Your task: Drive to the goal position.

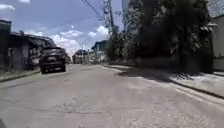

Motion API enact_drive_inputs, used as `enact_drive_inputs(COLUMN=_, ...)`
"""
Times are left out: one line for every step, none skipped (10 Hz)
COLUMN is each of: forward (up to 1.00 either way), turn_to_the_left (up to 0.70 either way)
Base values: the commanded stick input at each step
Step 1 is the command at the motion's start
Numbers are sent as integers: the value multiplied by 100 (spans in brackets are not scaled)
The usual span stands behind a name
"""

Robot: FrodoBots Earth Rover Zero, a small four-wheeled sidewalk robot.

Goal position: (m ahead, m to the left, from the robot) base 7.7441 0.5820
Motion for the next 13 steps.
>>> enact_drive_inputs(forward=100, turn_to_the_left=0)
enact_drive_inputs(forward=100, turn_to_the_left=0)
enact_drive_inputs(forward=100, turn_to_the_left=0)
enact_drive_inputs(forward=100, turn_to_the_left=0)
enact_drive_inputs(forward=100, turn_to_the_left=0)
enact_drive_inputs(forward=100, turn_to_the_left=0)
enact_drive_inputs(forward=100, turn_to_the_left=7)
enact_drive_inputs(forward=100, turn_to_the_left=40)
enact_drive_inputs(forward=100, turn_to_the_left=28)
enact_drive_inputs(forward=100, turn_to_the_left=0)
enact_drive_inputs(forward=100, turn_to_the_left=0)
enact_drive_inputs(forward=100, turn_to_the_left=0)
enact_drive_inputs(forward=100, turn_to_the_left=0)
